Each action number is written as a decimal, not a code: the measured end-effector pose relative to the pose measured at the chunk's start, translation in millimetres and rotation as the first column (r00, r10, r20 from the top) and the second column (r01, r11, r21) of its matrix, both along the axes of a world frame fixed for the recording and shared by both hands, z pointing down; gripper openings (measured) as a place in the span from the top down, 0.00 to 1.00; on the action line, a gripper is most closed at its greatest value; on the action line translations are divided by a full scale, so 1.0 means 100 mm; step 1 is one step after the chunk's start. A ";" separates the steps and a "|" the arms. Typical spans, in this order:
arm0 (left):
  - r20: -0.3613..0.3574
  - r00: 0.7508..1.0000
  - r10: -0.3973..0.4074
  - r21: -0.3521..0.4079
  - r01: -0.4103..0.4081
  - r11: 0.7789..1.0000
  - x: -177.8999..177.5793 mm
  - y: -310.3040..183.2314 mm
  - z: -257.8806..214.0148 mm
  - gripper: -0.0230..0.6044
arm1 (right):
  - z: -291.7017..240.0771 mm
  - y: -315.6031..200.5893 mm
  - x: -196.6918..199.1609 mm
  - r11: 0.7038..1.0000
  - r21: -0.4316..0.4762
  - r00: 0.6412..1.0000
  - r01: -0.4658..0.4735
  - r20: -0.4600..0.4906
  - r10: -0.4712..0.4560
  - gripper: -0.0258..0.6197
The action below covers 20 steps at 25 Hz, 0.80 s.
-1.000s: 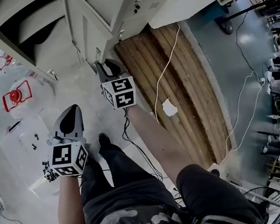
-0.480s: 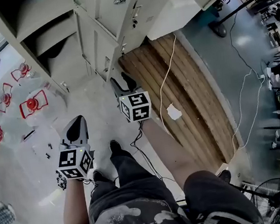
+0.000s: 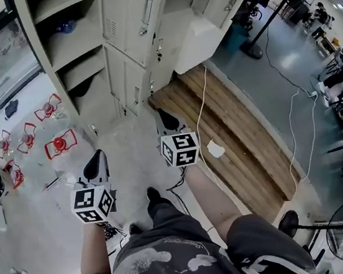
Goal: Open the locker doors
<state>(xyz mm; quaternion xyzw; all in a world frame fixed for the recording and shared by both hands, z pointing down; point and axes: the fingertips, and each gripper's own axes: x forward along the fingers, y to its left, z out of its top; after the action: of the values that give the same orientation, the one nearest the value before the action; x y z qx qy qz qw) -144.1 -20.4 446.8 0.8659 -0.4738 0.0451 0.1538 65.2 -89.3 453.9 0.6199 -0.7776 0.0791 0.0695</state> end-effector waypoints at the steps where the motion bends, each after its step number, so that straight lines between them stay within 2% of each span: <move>1: -0.001 1.000 0.006 0.012 -0.006 1.000 -0.03 0.09 -0.07 0.95 | -0.07 0.11 -0.03 1.000 0.003 1.000 -0.001 -0.001 0.001 0.91; 6: -0.008 0.999 0.033 0.059 -0.032 0.998 -0.21 0.51 -0.31 0.95 | -0.35 0.61 -0.24 0.999 0.037 0.999 0.036 -0.034 -0.035 0.92; 13: -0.018 0.998 0.052 0.116 -0.050 0.992 -0.47 0.94 -0.53 0.95 | -0.61 1.22 -0.39 0.997 0.081 0.998 0.009 -0.057 -0.004 0.92; 20: -0.033 0.998 0.051 0.110 -0.047 0.993 -0.72 1.22 -0.52 0.95 | -0.52 1.71 -0.46 0.997 0.063 0.999 -0.041 -0.026 0.043 0.92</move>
<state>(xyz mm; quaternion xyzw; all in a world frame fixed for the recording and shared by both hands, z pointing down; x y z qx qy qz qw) -215.7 101.5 394.9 0.8852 -0.4512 0.0073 0.1134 19.5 81.5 401.6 0.6389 -0.7655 0.0477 0.0591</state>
